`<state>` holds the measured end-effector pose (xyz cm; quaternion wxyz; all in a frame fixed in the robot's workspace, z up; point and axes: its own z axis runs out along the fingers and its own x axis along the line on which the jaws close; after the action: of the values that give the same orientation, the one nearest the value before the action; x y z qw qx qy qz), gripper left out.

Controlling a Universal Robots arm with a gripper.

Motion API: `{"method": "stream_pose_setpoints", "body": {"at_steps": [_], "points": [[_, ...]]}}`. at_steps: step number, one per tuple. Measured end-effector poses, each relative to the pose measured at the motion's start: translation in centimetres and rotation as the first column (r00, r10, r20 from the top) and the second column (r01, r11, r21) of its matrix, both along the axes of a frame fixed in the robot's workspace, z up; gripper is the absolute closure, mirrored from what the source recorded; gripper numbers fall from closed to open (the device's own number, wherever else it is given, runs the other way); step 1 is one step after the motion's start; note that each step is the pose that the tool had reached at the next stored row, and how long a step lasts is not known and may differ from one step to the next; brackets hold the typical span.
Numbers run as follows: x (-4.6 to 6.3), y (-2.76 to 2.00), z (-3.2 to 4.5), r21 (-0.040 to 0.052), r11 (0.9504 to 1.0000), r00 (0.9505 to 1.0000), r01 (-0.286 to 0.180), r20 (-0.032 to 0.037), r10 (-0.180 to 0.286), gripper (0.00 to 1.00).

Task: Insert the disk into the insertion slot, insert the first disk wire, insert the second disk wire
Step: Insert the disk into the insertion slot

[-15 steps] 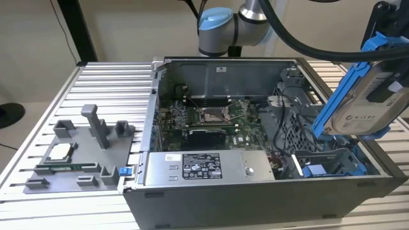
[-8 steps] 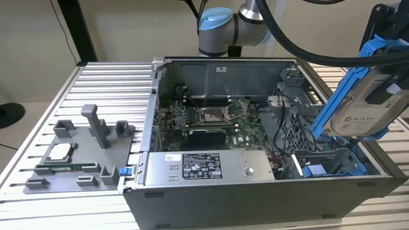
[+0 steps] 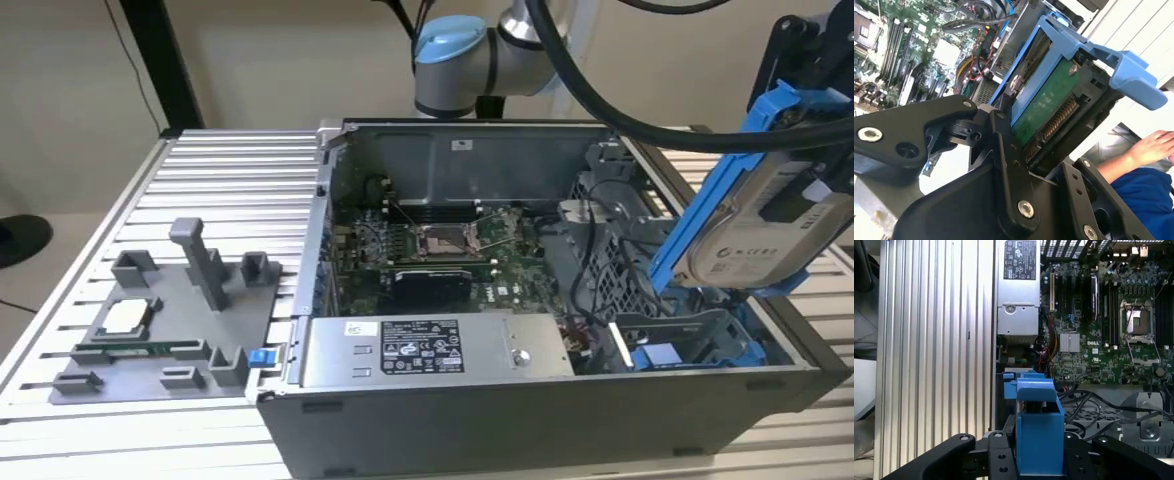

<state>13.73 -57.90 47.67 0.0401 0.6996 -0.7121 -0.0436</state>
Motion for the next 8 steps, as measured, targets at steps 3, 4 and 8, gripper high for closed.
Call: {"method": "stream_pose_setpoints", "body": {"at_steps": [3, 4, 8], "points": [[0.0, 0.0, -0.01, 0.0002, 1.0, 1.0, 0.0, 0.0, 0.0, 1.0], [0.0, 0.0, -0.01, 0.0001, 1.0, 1.0, 0.0, 0.0, 0.0, 1.0], [0.0, 0.0, -0.21, 0.0001, 1.0, 1.0, 0.0, 0.0, 0.0, 1.0]]}}
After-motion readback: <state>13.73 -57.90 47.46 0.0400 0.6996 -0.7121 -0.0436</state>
